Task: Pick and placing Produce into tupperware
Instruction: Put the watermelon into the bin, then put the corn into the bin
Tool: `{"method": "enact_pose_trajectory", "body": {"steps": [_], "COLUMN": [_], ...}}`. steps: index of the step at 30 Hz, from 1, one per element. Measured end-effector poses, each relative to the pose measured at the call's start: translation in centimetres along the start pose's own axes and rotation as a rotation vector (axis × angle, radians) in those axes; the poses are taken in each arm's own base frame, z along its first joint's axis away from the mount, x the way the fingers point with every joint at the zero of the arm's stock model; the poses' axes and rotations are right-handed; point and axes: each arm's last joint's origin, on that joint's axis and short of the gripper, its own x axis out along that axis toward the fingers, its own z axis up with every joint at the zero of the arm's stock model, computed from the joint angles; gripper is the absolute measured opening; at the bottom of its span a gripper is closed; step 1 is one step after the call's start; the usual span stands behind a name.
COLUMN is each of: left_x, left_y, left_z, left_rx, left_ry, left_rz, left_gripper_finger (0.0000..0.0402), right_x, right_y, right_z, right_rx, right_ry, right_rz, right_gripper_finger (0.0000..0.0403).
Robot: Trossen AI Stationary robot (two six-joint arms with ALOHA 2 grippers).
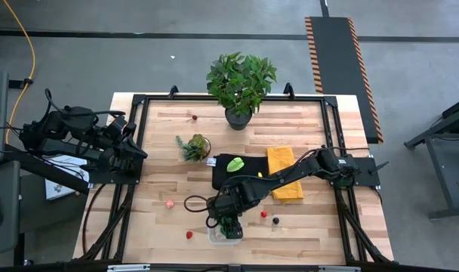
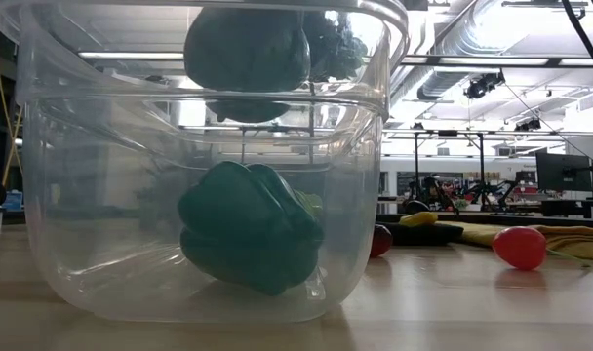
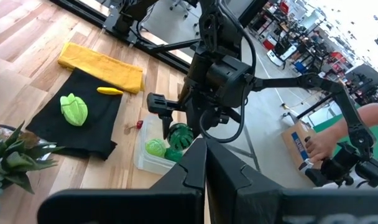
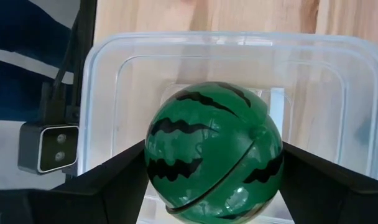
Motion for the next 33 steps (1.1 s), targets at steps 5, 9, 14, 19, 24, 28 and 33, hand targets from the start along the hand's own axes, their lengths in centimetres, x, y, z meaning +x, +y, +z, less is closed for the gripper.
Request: {"method": "enact_pose_trajectory", "body": {"steps": [5,9,14,19,24,28,33], "left_x": [0.0,0.0,0.0,0.0,0.0,0.0,0.0], "left_y": [0.0,0.1,0.1,0.1,0.1,0.1,0.1], "left_z": [0.0,-0.1,-0.1,-0.1,-0.1,-0.1,-0.1], "left_rx": [-0.001,-0.002,-0.003,0.007,0.008,0.008,0.008], "left_ry": [0.004,0.011,0.013,0.013,0.015,0.014,0.014], "left_rz": [0.003,0.007,0.008,0.008,0.009,0.009,0.009], "left_gripper_finger": [0.0001,0.0001,0.0001,0.0001,0.0001,0.0001,0.0001], "right_x": [0.0,0.0,0.0,0.0,0.0,-0.1,-0.2], "right_y": [0.0,0.0,-0.1,-0.2,-0.2,-0.4,-1.1], "right_z": [0.0,0.0,0.0,0.0,0.1,0.2,0.4], "right_rx": [0.003,0.008,0.026,0.025,0.021,0.033,0.074], "right_ry": [0.006,0.009,0.010,0.005,0.003,-0.009,-0.009], "right_rz": [0.025,0.032,0.034,0.013,0.012,0.015,0.026], "right_gripper_finger": [0.0305,0.0306,0.0332,0.0363,0.0363,0.0353,0.0329]}}
